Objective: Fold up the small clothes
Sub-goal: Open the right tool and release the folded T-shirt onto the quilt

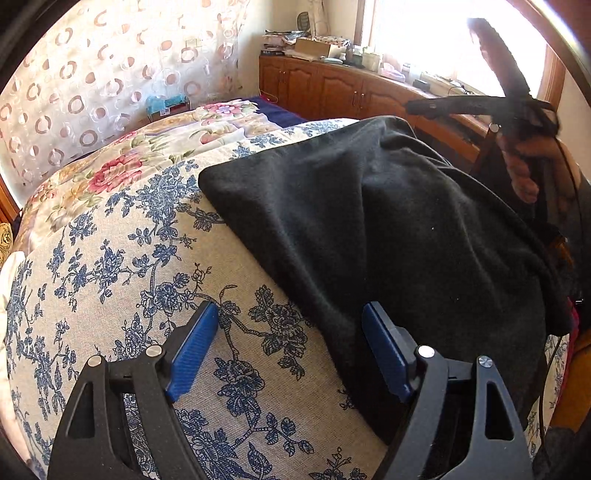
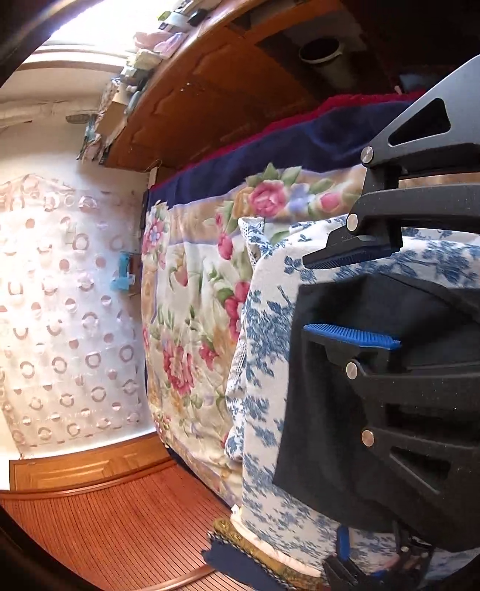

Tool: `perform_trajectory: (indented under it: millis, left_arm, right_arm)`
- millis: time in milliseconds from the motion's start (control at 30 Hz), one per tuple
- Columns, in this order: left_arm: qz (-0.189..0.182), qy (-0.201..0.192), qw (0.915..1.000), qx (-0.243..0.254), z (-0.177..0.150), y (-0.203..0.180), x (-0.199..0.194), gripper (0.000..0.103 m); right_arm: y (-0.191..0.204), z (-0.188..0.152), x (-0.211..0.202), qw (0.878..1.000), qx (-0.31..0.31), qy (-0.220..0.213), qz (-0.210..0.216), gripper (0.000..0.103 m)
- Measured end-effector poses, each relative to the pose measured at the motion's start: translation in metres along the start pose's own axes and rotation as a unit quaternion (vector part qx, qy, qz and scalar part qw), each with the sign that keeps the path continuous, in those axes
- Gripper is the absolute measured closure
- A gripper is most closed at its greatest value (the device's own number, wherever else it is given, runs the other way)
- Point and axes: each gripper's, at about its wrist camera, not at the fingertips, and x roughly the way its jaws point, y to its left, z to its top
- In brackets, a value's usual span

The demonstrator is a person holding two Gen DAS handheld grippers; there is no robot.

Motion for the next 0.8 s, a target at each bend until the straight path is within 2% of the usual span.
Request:
perform_trajectory:
  millis: [167, 233, 300, 433, 667, 800]
  left_arm:
    - [0.001, 0.0, 1.0, 0.0, 0.0, 0.0, 0.0, 0.022]
    - [0.0, 0.0, 1.0, 0.0, 0.001, 0.0, 0.0, 0.022]
    - [0.0, 0.0, 1.0, 0.0, 0.0, 0.0, 0.0, 0.022]
    - [0.0, 0.0, 1.0, 0.0, 0.0, -0.001, 0.001, 0.022]
    - [0.005, -0.001, 1.0, -0.003, -0.004, 0.001, -0.002, 0.022]
    - [0.01, -0.03, 0.9994, -0.017, -0.01, 0.001, -0.027, 0.022]
  right_arm:
    - [-0.003, -0.017, -0.042, 1.0, -0.001, -0.02, 0.012, 0.069]
    - [-0.006, -0.024, -0.061, 0.999, 0.004, -0.03, 0.014, 0.06]
    - [-0.007, -0.032, -0.08, 0.999, 0.01, -0.041, 0.014, 0.057]
    - [-0.007, -0.054, -0.103, 0.999, 0.016, -0.048, 0.019, 0.056]
    - [-0.007, -0.098, -0.129, 0.999, 0.015, -0.028, 0.011, 0.056]
    - [-0.006, -0.121, -0.136, 0.999, 0.025, -0.007, 0.023, 0.056]
